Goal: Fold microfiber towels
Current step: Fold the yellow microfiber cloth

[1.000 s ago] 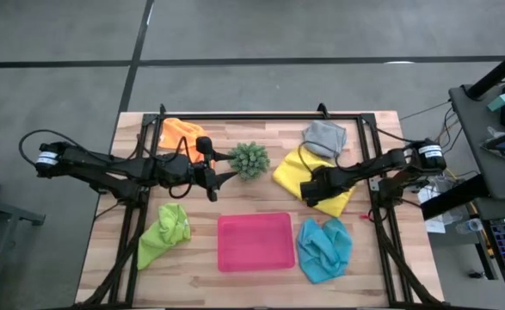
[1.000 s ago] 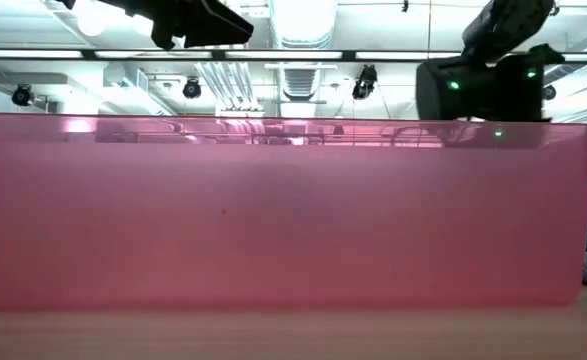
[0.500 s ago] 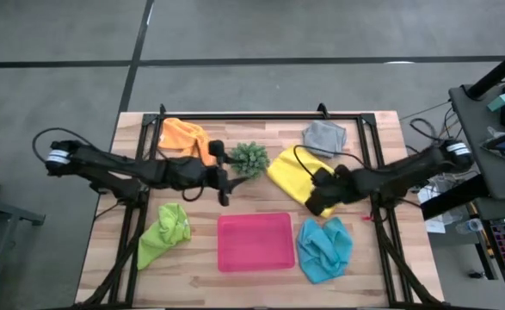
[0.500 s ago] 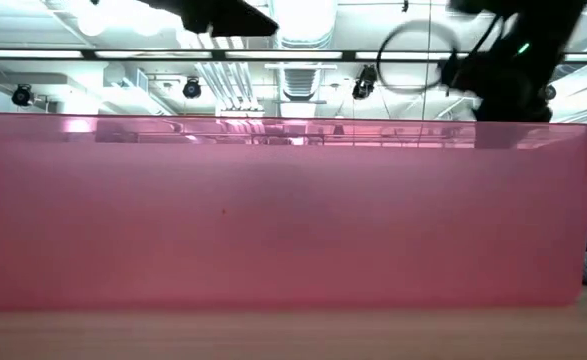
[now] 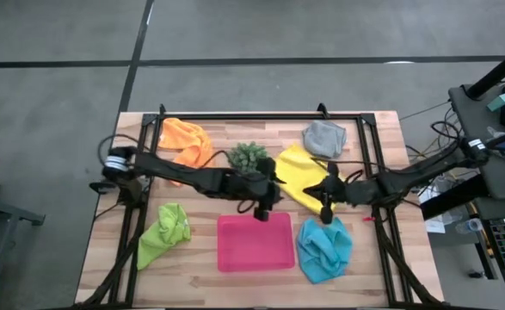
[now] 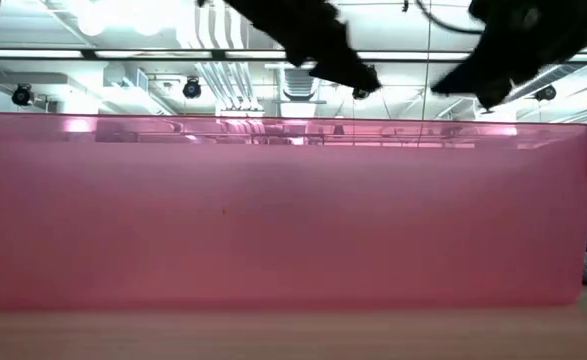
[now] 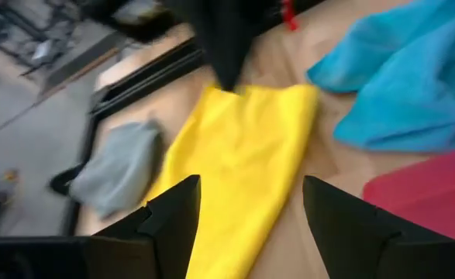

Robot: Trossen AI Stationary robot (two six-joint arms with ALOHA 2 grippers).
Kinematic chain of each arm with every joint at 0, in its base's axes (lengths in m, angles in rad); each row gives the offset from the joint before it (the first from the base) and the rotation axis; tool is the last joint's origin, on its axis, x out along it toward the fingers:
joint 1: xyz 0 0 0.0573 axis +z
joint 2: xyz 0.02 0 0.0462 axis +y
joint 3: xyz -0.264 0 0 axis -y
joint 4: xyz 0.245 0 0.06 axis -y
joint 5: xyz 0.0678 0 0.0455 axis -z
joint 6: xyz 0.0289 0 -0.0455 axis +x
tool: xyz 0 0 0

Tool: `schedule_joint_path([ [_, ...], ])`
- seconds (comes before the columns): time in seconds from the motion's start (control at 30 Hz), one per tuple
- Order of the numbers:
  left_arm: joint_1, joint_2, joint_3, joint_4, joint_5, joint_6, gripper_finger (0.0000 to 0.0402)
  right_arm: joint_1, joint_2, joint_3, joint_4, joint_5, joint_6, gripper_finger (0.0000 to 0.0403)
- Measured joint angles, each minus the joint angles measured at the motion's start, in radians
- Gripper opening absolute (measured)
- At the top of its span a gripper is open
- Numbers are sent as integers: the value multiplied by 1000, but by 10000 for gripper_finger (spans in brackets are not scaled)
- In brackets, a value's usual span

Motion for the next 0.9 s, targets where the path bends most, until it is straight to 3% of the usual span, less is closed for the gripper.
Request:
schedule_joint_path([
  [0.17, 0, 103, 115, 0, 79, -26, 212, -16, -146, -15, 53, -15, -144, 9],
  [0.43, 0, 247, 265, 12, 85, -62, 212, -15, -349, -27, 75, -17, -234, 9],
  [0.73, 0, 466, 512, 9, 102, -102, 212, -15, -413, -66, 77, -16, -235, 9],
  [0.9, -1, 587, 647, 9, 242, -101, 212, -15, -421, -72, 77, -16, -241, 9],
])
